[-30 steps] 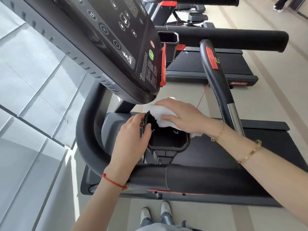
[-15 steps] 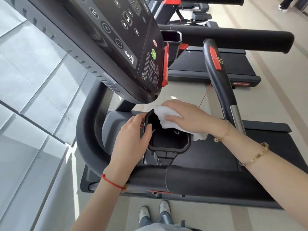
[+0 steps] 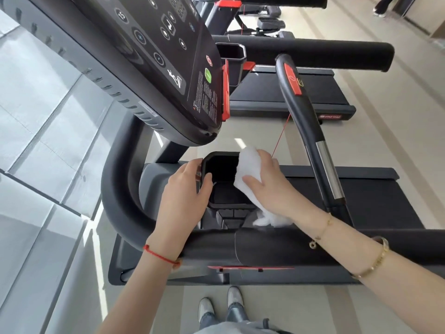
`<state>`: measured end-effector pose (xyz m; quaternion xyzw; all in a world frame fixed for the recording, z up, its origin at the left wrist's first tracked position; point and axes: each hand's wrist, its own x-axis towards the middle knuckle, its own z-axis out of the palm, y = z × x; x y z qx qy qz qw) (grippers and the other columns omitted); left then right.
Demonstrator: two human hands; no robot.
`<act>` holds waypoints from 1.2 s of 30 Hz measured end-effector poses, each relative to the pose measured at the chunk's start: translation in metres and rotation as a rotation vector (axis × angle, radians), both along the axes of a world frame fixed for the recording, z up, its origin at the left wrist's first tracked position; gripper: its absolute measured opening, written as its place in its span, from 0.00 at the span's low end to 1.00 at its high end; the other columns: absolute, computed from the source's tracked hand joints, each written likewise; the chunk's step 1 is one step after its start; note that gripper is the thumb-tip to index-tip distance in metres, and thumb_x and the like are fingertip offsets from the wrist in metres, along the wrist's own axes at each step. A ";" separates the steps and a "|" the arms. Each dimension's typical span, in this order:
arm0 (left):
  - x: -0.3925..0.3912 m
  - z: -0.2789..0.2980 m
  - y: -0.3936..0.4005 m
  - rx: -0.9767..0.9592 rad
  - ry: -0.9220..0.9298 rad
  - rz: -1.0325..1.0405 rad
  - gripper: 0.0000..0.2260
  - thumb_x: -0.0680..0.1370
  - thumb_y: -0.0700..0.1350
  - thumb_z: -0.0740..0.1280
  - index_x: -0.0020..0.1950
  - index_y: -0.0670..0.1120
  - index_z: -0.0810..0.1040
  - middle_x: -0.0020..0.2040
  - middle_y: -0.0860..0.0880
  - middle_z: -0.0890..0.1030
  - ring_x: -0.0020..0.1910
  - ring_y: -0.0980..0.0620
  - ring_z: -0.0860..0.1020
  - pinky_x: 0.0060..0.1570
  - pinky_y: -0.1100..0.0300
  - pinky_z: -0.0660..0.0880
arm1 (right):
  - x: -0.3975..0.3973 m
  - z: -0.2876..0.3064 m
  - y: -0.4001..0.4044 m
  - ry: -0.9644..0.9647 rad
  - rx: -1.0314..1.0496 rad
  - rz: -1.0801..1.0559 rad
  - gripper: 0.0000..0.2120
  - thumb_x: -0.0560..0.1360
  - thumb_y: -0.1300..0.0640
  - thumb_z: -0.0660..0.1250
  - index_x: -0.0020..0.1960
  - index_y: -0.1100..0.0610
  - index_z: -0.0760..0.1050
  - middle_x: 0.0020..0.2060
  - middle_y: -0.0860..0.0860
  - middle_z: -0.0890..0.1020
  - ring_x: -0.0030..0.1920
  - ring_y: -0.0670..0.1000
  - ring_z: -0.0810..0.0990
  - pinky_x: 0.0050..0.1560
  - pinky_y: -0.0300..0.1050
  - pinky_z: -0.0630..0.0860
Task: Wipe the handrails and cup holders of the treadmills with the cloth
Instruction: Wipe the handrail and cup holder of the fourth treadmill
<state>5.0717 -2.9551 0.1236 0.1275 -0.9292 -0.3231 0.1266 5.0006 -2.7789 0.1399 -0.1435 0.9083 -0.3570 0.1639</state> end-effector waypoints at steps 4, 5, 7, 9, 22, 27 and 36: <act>0.000 0.001 -0.001 0.004 0.000 -0.011 0.18 0.80 0.50 0.63 0.70 0.47 0.72 0.57 0.51 0.80 0.52 0.53 0.77 0.47 0.68 0.65 | -0.034 0.009 -0.003 0.058 0.043 0.151 0.24 0.82 0.51 0.58 0.76 0.54 0.57 0.73 0.52 0.65 0.71 0.52 0.65 0.59 0.37 0.59; 0.001 0.001 -0.001 0.007 0.004 -0.017 0.19 0.80 0.49 0.63 0.70 0.47 0.72 0.58 0.50 0.80 0.53 0.52 0.78 0.48 0.67 0.66 | -0.034 0.009 0.001 0.077 0.013 0.176 0.24 0.82 0.50 0.58 0.75 0.54 0.58 0.72 0.51 0.66 0.71 0.51 0.65 0.60 0.37 0.59; 0.006 0.003 0.000 0.012 0.013 -0.030 0.19 0.81 0.48 0.62 0.71 0.46 0.72 0.58 0.49 0.80 0.55 0.50 0.77 0.50 0.65 0.66 | -0.024 0.009 0.012 0.118 -0.071 0.204 0.22 0.82 0.50 0.57 0.75 0.53 0.60 0.70 0.48 0.68 0.69 0.49 0.68 0.62 0.37 0.60; 0.013 0.003 -0.001 0.020 0.013 -0.057 0.19 0.82 0.48 0.61 0.72 0.46 0.70 0.58 0.49 0.80 0.57 0.50 0.76 0.52 0.63 0.68 | -0.011 0.010 0.026 0.167 -0.117 0.241 0.21 0.82 0.51 0.56 0.75 0.51 0.61 0.70 0.43 0.67 0.69 0.45 0.67 0.65 0.36 0.60; 0.044 0.007 -0.003 0.092 0.082 -0.067 0.16 0.83 0.48 0.55 0.68 0.50 0.75 0.62 0.55 0.79 0.61 0.56 0.76 0.61 0.60 0.72 | 0.042 0.013 -0.018 0.376 0.332 0.616 0.14 0.82 0.45 0.52 0.53 0.55 0.66 0.45 0.48 0.72 0.44 0.51 0.71 0.43 0.47 0.64; 0.045 0.007 -0.003 0.056 0.062 -0.051 0.15 0.83 0.51 0.56 0.67 0.53 0.75 0.62 0.56 0.79 0.53 0.59 0.77 0.54 0.61 0.72 | 0.037 0.022 0.025 0.424 0.340 0.704 0.17 0.80 0.44 0.51 0.58 0.55 0.69 0.50 0.48 0.75 0.50 0.50 0.72 0.50 0.46 0.68; 0.044 0.007 -0.001 0.058 0.061 -0.042 0.15 0.83 0.48 0.56 0.67 0.52 0.75 0.60 0.56 0.79 0.55 0.58 0.77 0.52 0.64 0.72 | 0.035 0.017 -0.009 0.342 0.246 0.666 0.14 0.82 0.45 0.55 0.42 0.53 0.62 0.33 0.44 0.67 0.33 0.45 0.68 0.33 0.39 0.61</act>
